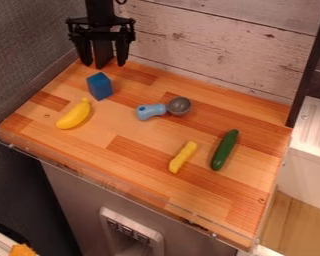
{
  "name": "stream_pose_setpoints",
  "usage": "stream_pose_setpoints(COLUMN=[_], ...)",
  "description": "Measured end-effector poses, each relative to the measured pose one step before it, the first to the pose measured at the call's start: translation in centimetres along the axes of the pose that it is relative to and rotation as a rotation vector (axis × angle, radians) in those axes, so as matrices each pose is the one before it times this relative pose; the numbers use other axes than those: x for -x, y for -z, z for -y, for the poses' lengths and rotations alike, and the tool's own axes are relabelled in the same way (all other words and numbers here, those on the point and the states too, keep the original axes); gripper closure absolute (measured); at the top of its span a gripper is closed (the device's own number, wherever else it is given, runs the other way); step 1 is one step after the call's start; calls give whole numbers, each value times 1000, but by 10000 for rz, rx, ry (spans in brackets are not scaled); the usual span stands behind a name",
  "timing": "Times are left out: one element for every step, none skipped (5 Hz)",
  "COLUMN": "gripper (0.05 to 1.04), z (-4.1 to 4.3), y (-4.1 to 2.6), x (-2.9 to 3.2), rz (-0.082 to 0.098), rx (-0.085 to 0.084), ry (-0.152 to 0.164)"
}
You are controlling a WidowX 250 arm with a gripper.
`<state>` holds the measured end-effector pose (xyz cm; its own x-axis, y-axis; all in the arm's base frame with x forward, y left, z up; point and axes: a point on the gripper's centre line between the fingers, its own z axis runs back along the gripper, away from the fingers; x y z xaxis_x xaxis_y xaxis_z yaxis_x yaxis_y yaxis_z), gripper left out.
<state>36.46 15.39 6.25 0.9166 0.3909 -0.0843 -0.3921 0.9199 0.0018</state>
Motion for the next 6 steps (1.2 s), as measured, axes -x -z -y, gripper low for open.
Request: stream_pose_setpoints(gripper=[85,87,85,85,162,441], z=[-204,-163,85,-346,-267,28], y=[1163,771,438,1910,1064,122], x=[-1097,-346,-266,826,467,-31], rz=[0,30,245,-206,-54,102], rx=[-11,-13,23,37,37,36], ry=[464,-364,-1001,-1002,-449,85])
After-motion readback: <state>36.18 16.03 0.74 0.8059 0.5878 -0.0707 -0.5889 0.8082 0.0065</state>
